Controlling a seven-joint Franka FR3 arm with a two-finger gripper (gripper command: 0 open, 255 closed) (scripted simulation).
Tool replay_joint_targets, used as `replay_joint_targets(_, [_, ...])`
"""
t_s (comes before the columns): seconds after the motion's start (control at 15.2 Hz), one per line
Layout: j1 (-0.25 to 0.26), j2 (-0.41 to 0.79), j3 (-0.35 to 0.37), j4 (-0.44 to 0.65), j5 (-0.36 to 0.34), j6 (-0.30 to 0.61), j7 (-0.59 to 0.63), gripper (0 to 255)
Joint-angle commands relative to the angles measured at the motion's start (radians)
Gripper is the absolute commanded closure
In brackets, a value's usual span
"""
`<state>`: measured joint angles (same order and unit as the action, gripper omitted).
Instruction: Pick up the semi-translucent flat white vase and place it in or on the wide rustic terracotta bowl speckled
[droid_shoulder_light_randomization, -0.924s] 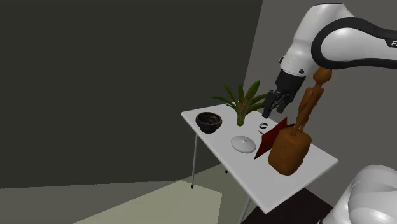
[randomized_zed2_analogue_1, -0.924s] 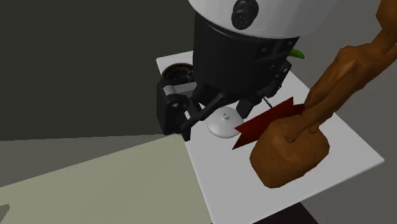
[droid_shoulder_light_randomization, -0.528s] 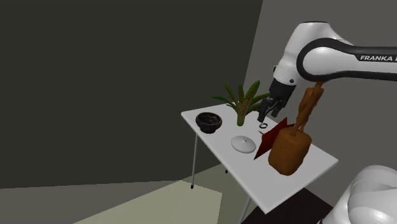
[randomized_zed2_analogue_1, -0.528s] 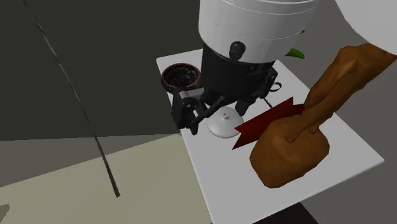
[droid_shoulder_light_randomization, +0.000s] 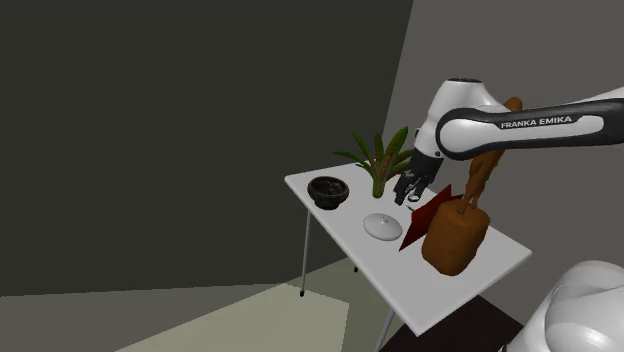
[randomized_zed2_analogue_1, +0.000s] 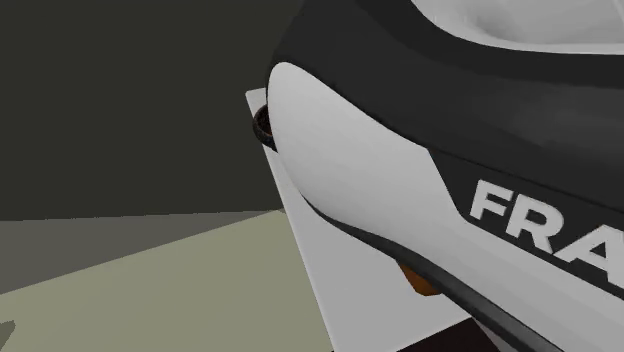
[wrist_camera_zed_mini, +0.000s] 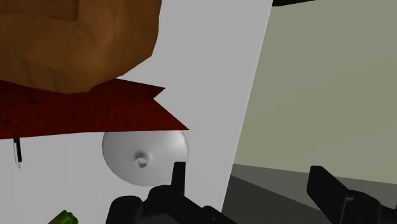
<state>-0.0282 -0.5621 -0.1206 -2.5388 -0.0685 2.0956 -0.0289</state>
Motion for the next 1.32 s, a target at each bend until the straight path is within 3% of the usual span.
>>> replay_joint_targets(0.0, [-0.011,0.060,-0.027,-0.003,-0.013,0.068,-0.032,0])
replay_joint_targets(0.53, [-0.028,0.337,-0.114,0.031,-0.016,0.325,-0.143,0])
replay_joint_targets(0.99, [-0.041,0.609,-0.165,0.135,0.072,0.501,-0.282,0])
replay_joint_targets(1.25, [-0.045,0.663,-0.159,0.135,0.102,0.552,-0.304,0])
